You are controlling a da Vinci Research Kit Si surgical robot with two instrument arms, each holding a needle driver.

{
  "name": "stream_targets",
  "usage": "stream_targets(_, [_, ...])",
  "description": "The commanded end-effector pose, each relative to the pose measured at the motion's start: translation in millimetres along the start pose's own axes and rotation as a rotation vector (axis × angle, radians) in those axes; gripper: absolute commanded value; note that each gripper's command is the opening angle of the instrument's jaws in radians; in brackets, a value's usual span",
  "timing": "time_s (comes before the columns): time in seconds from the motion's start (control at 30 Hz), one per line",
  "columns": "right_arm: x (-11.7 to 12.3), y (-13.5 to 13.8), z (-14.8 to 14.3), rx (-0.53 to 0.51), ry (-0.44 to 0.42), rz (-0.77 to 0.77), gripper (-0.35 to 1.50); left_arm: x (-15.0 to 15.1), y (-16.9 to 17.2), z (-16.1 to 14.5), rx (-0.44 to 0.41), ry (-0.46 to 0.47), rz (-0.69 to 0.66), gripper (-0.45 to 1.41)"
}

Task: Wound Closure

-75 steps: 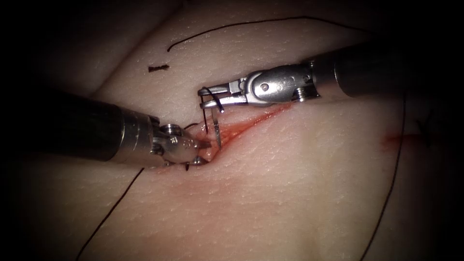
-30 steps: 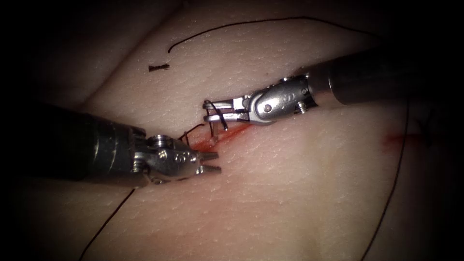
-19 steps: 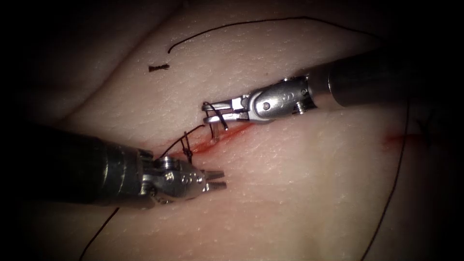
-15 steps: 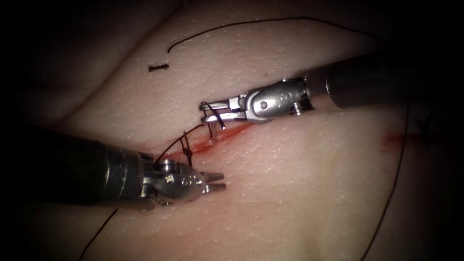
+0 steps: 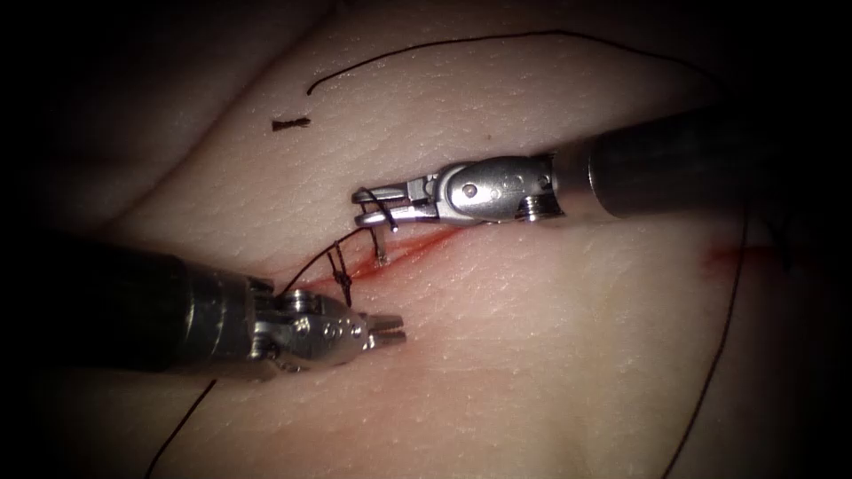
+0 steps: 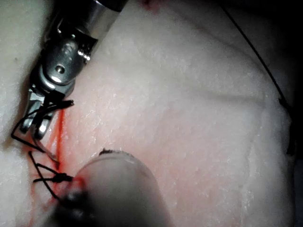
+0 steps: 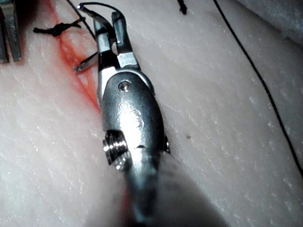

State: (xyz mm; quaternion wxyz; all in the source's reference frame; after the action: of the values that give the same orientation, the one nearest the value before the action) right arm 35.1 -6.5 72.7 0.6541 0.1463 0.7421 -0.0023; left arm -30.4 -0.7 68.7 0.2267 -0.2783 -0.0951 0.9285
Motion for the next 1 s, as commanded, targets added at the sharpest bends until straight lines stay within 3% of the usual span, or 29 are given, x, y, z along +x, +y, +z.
stream_targets(0.03, [-0.5,-0.3,0.7,0.000,0.002,0.005,-0.35,-0.2,0.5,0.8,-0.002,0.000,-0.005,0.02])
stream_targets(0.3, [-0.2,0.4,0.5,-0.006,-0.008,0.058,-0.35,-1.9,0.9,3.2,0.005,0.013,-0.019,0.02])
stream_targets(1.0, [-0.1,0.9,0.5,0.038,-0.048,0.098,-0.35,-2.1,1.4,3.0,0.002,0.015,-0.015,0.02])
